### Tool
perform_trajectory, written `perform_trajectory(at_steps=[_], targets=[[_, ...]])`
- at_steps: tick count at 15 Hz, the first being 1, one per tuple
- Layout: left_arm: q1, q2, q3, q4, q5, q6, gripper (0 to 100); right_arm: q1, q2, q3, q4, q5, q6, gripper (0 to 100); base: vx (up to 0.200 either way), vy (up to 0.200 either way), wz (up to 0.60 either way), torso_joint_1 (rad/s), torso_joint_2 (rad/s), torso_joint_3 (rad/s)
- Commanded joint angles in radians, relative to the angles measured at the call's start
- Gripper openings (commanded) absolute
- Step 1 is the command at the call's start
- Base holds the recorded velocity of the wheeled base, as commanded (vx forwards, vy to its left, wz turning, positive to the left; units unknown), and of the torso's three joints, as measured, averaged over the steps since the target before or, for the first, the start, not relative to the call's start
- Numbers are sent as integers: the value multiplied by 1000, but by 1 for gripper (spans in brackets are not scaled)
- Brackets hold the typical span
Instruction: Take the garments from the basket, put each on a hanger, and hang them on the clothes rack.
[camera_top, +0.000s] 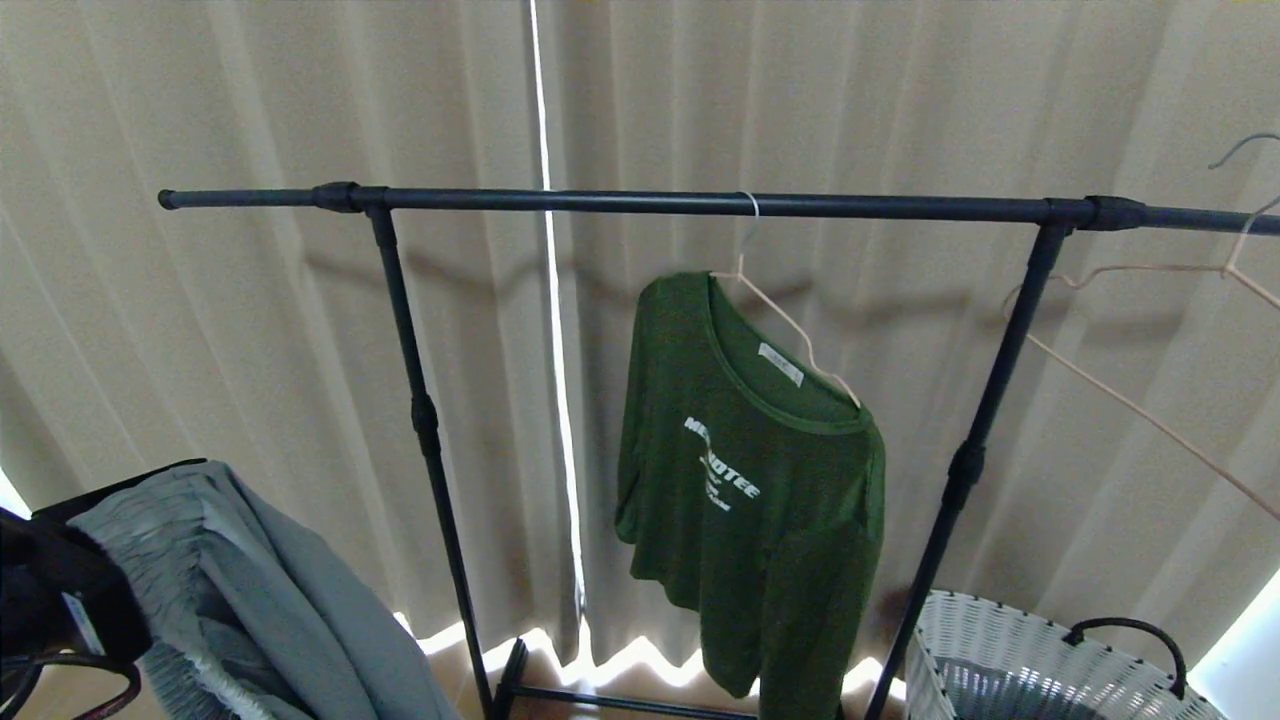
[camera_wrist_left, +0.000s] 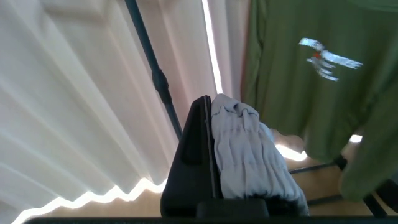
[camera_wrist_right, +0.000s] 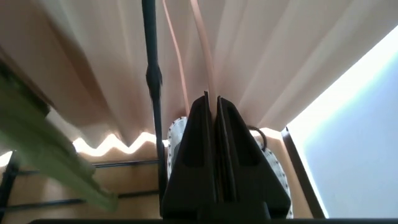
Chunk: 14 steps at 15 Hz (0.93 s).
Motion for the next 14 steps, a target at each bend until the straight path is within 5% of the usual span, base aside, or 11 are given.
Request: perform_trajectory(at_steps=[1, 6, 14], targets=[[17, 21, -3, -1, 1, -2, 0, 0, -18, 14, 1, 1, 0, 0, -200, 0, 0, -2, 2, 7], [79, 34, 0, -1, 1, -2, 0, 0, -23, 32, -1, 3, 0, 0, -200, 0, 0, 0, 0, 0], [77, 29, -6, -1, -1, -2, 0, 2, -26, 47, -4, 46, 2, 0, 0, 0, 0, 0, 0, 0]])
